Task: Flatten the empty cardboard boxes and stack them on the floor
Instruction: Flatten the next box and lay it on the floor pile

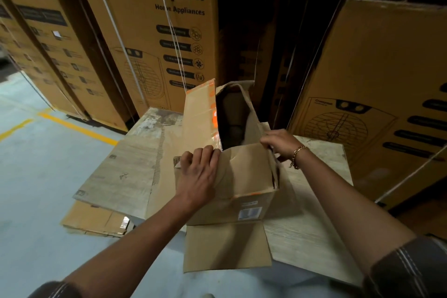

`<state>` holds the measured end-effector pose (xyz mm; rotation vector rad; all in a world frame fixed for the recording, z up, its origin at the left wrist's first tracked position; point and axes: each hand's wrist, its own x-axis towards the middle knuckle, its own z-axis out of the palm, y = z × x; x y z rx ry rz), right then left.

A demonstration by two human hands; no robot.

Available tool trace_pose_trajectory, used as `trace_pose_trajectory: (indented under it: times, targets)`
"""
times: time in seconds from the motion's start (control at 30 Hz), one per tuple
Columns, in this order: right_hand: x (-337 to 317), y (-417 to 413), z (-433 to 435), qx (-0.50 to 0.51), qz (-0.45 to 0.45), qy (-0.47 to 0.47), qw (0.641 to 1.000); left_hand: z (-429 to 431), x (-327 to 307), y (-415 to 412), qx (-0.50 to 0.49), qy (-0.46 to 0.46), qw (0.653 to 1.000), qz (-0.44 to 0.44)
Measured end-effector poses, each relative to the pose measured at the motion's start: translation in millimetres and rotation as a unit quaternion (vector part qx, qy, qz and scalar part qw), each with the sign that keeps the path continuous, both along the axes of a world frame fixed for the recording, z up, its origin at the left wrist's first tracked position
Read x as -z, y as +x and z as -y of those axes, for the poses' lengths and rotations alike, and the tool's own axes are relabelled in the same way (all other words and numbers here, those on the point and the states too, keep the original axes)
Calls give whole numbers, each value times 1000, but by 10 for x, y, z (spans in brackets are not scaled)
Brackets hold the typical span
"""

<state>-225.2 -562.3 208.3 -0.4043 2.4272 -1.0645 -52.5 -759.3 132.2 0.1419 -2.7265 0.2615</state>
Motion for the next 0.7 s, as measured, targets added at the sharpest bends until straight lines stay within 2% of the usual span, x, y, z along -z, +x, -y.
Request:
trace_pose_trajectory:
  times: [0.1,0.2,0.4,0.57,0.63,0.7]
  targets:
    - [-19,-22,-72,15,-24,-1,1000,-127,119,319,31,17,995,-98]
    - [-5,5,-110,4,-40,15,999,-371,202,662,35,63,988,-135]
    - [-16,69,-134,-43,-30,44,998,-770,341,1292,17,191,980,-61]
    - [53,198,-178,-31,2,21,999,-686,405,1218,-57,285,956,49]
    - [97,229,-188,-26,6,10,1000,-572,449,1046,-100,335,935,59]
    - [116,260,-202,-23,-4,9,1000,-424,449,889,-179,426,887,12]
